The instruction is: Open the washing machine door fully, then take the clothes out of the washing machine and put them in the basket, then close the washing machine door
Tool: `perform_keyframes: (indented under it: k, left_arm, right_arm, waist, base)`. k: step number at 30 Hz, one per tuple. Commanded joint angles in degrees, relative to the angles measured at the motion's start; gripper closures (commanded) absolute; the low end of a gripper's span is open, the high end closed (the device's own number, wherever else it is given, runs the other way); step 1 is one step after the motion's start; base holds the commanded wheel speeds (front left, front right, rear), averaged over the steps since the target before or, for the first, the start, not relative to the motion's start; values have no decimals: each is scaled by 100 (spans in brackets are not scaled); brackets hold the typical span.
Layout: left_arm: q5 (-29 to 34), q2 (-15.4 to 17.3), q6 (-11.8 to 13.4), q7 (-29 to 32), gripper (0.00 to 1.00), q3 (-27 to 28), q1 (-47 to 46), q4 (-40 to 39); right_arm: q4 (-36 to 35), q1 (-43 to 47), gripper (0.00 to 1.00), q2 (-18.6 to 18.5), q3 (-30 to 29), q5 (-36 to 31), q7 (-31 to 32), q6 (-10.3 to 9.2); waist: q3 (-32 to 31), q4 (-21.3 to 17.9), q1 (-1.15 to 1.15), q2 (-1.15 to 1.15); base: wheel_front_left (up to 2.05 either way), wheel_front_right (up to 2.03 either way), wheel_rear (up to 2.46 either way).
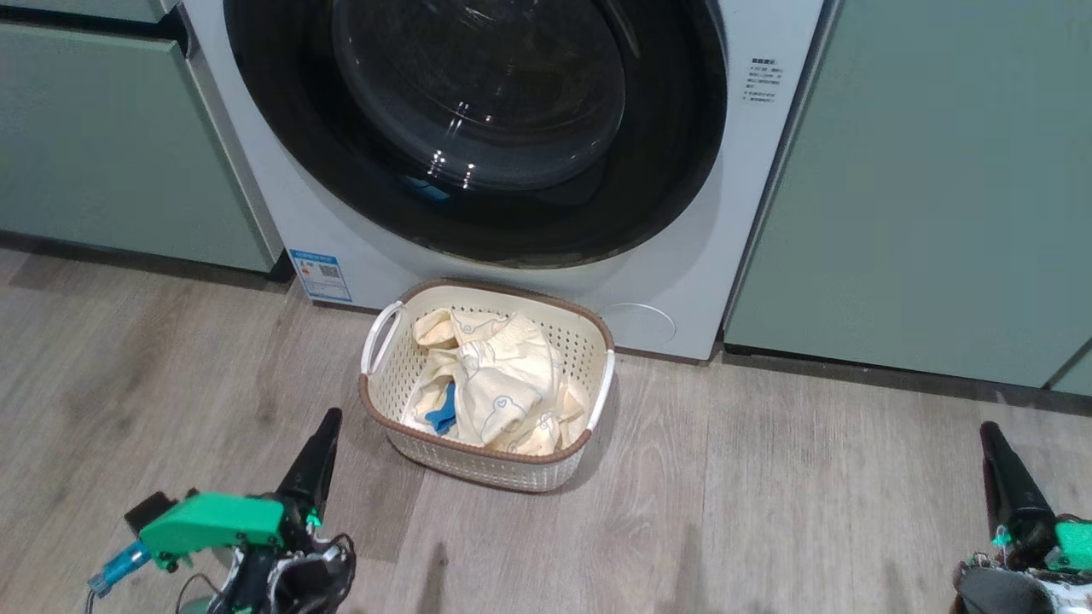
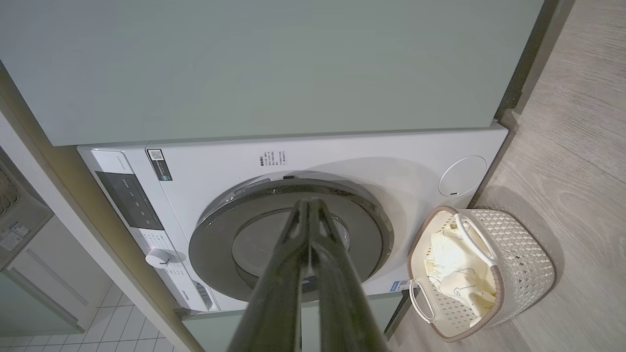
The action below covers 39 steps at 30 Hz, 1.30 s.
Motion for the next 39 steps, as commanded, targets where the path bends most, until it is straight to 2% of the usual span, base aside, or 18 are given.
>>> perform_keyframes:
  k: [1, 39]
  left_arm:
    - [-29, 37, -8, 35, 100, 197, -323, -197]
    - [-30, 37, -8, 35, 100, 196, -323, -197]
  right_arm:
    - [-209, -312, 100, -97, 88, 41, 31, -5]
    - [-209, -312, 100, -97, 88, 41, 31, -5]
  waist:
    - [0, 0, 0, 0]
    - [0, 0, 0, 0]
  base:
    - [0, 0, 0]
    - [0, 0, 0]
